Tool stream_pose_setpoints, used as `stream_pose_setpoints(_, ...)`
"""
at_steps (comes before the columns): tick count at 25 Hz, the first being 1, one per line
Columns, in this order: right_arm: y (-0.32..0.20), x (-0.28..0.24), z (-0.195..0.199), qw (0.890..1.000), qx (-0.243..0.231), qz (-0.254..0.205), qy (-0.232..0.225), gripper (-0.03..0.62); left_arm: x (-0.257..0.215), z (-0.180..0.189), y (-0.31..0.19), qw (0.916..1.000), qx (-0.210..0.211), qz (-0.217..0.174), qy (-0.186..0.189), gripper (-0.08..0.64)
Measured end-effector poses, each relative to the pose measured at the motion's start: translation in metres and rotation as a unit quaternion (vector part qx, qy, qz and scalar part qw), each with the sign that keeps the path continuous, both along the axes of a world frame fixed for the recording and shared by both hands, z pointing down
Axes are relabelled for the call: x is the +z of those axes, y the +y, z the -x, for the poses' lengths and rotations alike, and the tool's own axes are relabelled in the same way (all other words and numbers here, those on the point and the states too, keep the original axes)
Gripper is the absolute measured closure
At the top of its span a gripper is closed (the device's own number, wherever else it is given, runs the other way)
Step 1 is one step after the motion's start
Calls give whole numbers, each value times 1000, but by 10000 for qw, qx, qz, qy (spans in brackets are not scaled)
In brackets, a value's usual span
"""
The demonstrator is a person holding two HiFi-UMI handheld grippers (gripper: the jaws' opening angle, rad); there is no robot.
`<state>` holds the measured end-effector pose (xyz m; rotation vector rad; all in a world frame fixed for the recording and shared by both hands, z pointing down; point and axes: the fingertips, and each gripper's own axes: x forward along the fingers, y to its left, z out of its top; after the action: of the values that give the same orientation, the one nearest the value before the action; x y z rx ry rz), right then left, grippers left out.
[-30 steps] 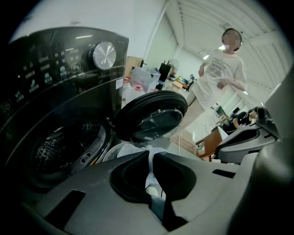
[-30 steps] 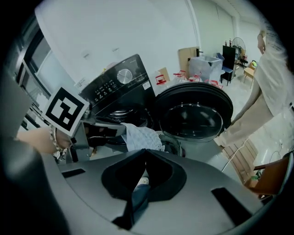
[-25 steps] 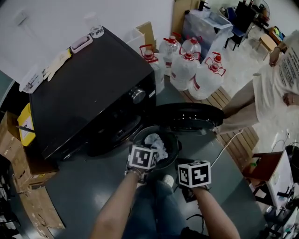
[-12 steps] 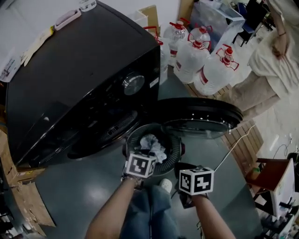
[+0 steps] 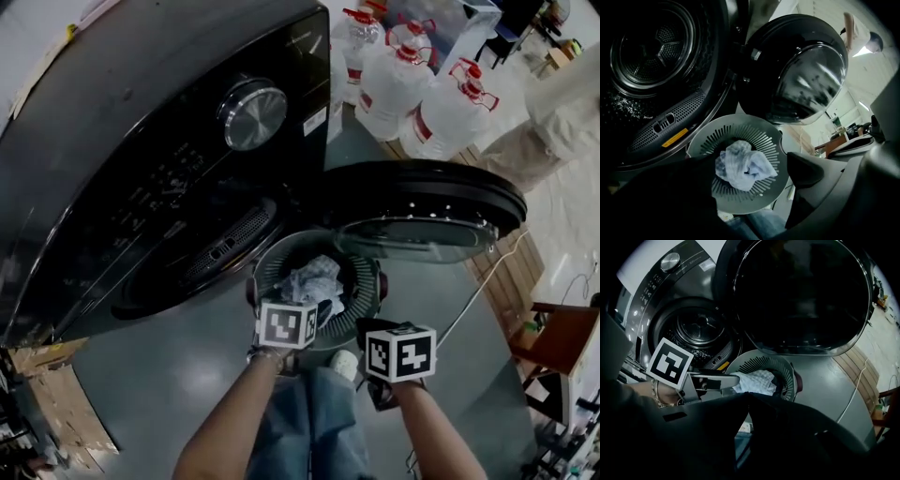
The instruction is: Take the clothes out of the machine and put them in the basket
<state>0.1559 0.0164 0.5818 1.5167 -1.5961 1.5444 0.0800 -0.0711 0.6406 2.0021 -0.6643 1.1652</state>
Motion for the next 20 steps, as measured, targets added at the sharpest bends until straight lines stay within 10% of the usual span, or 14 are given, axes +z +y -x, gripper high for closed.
stream_pose_setpoints(13,-16,-9,2,9995,18,-267,195,535,-26,37,-18,9987,-286,-429,4,84)
stream_pose_setpoints(20,-19,-61,16,9980,-53,-596,198,591,-91,47,-15,9954,-84,-926,218,203)
